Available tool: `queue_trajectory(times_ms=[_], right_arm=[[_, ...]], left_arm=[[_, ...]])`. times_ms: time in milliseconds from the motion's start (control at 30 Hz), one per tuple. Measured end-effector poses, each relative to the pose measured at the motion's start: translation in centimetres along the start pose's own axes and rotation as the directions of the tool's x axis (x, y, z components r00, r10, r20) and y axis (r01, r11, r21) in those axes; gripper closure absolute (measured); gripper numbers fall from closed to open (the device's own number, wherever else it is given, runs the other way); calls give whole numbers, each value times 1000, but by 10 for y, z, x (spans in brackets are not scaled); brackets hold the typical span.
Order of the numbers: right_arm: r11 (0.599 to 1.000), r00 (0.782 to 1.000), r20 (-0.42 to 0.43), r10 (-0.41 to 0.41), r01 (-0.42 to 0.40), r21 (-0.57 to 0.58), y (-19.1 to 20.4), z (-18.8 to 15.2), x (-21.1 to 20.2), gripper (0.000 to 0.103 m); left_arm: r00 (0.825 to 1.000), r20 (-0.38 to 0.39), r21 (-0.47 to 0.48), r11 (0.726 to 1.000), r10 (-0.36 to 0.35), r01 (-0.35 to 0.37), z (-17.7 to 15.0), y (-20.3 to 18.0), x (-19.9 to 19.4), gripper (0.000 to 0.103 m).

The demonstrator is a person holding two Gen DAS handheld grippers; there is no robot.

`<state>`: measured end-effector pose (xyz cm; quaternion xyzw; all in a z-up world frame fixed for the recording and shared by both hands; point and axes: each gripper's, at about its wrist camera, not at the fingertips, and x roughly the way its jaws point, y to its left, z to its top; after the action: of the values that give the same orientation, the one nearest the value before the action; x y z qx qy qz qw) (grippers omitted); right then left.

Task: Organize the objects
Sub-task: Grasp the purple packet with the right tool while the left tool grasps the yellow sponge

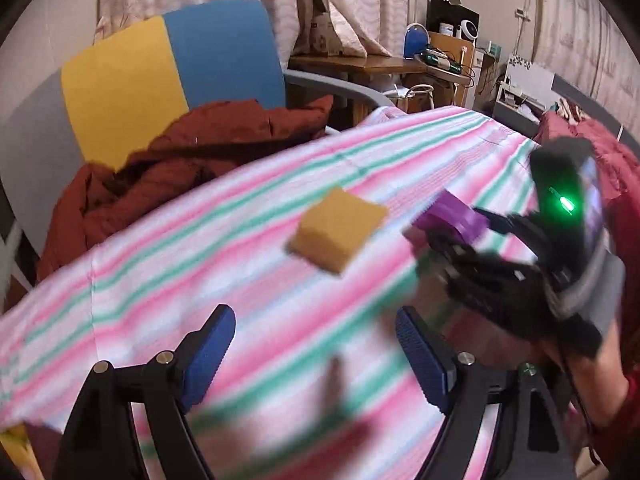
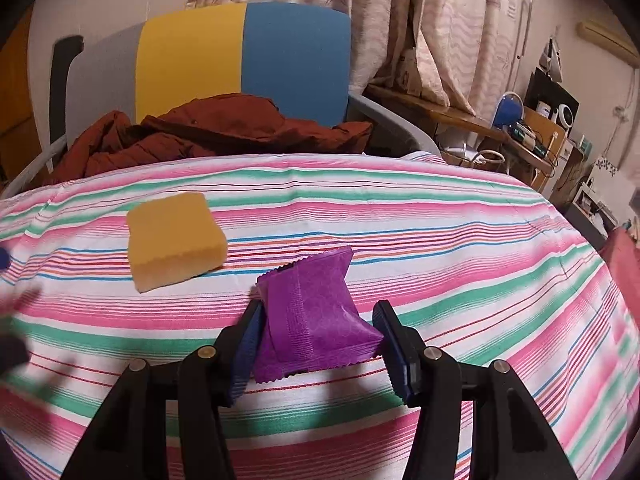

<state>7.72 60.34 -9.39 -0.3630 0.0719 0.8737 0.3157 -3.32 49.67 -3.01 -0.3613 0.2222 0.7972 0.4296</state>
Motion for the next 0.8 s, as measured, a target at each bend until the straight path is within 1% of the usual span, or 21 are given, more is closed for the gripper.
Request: queue_trajectory(times_ms=[100,200,333,367,467,500,567,600,667,733,800], right_arm=[[999,1000,-10,7,-7,36,-6,-1,2,47],[997,1000,-21,20,-19,75,-13,-2,5,47],[995,999,-31,31,-28,99,-17,-3,8,47],[995,999,-30,31,-28,98,-16,-4,8,47],[995,999,-32,30,-27,93,-15,-4,8,47],[995,999,-32,27,-24,94,-15,-4,8,47],[995,999,-33,28,-25,98,-16,-4,9,47],[994,999,-33,30,-26,103,-17,-5,9,47],[993,999,-32,31,-27,117,-19,-5,8,47],[991,999,-31,35,-31,130,-21,-6,9,47],[990,999,-28,36,-32,135,-22,-6,8,47]], left_arm=[[1000,12,23,1000,10,-10,16,1,13,19],[1000,29,52,999,-7,5,26,2,27,19],[1000,-12,97,995,7,-6,35,-3,51,18],[999,-31,113,994,9,-5,37,-5,57,18],[999,-35,180,984,18,-11,40,-16,66,18],[999,-27,206,978,26,-20,41,-20,68,18],[1000,2,250,968,17,-17,43,-26,70,18],[1000,7,252,968,11,-12,44,-27,72,18],[1000,4,220,975,-18,17,45,-26,77,18],[998,-3,140,989,-55,55,45,-20,83,18],[997,0,81,994,-78,78,43,-15,87,18]])
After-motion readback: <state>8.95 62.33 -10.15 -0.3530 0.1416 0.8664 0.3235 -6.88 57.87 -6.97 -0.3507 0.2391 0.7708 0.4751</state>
